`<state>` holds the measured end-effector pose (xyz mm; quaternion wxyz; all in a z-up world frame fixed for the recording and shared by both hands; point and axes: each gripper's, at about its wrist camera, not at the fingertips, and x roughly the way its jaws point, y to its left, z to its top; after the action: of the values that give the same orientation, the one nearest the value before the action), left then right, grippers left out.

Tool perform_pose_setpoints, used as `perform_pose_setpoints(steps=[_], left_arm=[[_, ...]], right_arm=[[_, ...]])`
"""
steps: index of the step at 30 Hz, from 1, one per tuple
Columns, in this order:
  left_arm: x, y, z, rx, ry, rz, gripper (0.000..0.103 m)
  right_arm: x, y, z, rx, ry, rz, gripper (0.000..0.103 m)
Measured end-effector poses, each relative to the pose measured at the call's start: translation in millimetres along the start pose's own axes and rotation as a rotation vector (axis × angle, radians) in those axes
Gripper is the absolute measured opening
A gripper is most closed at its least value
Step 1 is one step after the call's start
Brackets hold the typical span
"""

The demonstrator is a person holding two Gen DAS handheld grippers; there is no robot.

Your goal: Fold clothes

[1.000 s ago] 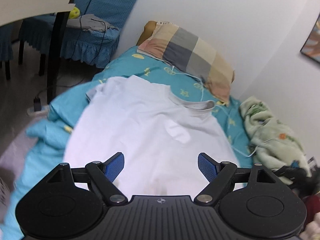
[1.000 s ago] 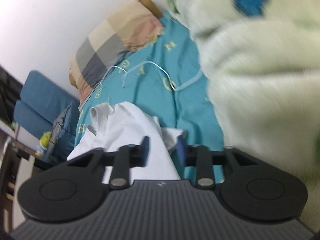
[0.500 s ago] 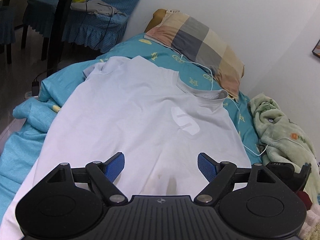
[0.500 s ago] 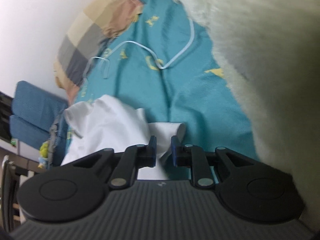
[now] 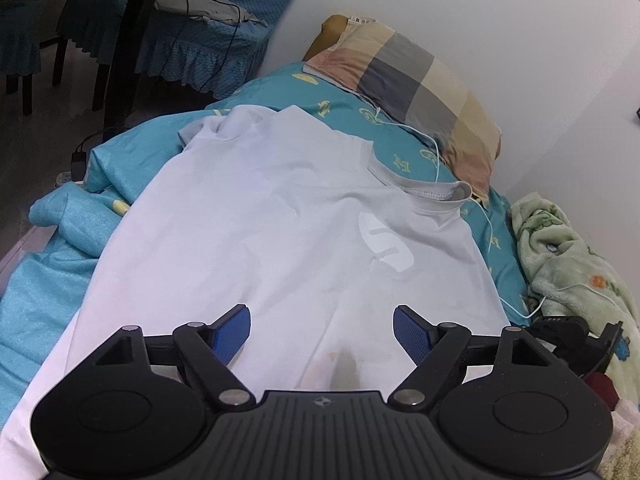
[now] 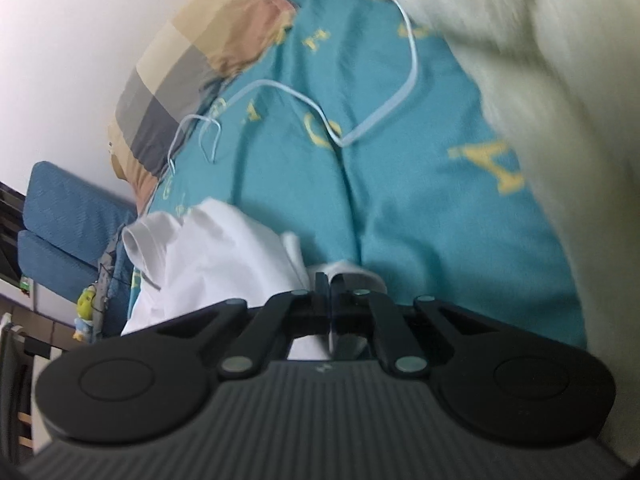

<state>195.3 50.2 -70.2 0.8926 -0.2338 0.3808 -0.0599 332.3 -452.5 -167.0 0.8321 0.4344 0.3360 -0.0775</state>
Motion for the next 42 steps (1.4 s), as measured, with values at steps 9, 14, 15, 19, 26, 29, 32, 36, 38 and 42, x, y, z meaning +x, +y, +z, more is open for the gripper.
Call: perform_pose_setpoints(steps=[9, 14, 15, 19, 26, 29, 32, 36, 38, 42], left_arm=[[-2.8, -1.4, 7.7, -0.005, -0.031, -0.017, 0.077], [-3.6, -0.2, 10.6, -0.014, -0.035, -0.029, 0.077], [-4.9, 0.6, 11.6, -0.019, -0.040, -0.034, 0.077], [-11.9, 3.5, 16.2, -0.030, -0.063, -0.041, 0.077], [-27.3, 16.3, 21.2, -0.067, -0.099, -0.047, 0.077], [-31.1, 22.6, 21.9, -0.078, -0.110, -0.034, 0.077], [-33.9, 32.2, 22.4, -0.090, -0.123, -0.017, 0.077], [-30.4, 49.2, 23.0, -0.128, -0.119, -0.007, 0.077], [-26.5, 52.5, 24.3, -0.138, -0.111, -0.010, 0.077], [-24.3, 47.6, 26.9, -0.112, -0.118, -0.021, 0.077]], right_arm=[[-46.5, 33.6, 69.5, -0.174, -0.235, -0.119, 0.003], [-67.7, 59.3, 100.1, -0.272, -0.317, -0.172, 0.003], [-69.6, 65.6, 101.3, -0.280, -0.321, -0.177, 0.003], [-75.9, 101.7, 86.6, -0.290, -0.314, -0.146, 0.003], [-56.7, 194.9, -11.6, -0.402, -0.193, 0.013, 0.004], [-33.4, 224.8, -63.9, -0.487, -0.126, 0.065, 0.004], [4.8, 231.8, -115.1, -0.557, -0.023, 0.086, 0.004], [33.4, 222.4, -159.8, -0.667, 0.077, 0.127, 0.007], [33.0, 220.2, -170.9, -0.703, 0.107, 0.147, 0.009], [4.1, 216.8, -172.8, -0.764, 0.093, 0.164, 0.042]])
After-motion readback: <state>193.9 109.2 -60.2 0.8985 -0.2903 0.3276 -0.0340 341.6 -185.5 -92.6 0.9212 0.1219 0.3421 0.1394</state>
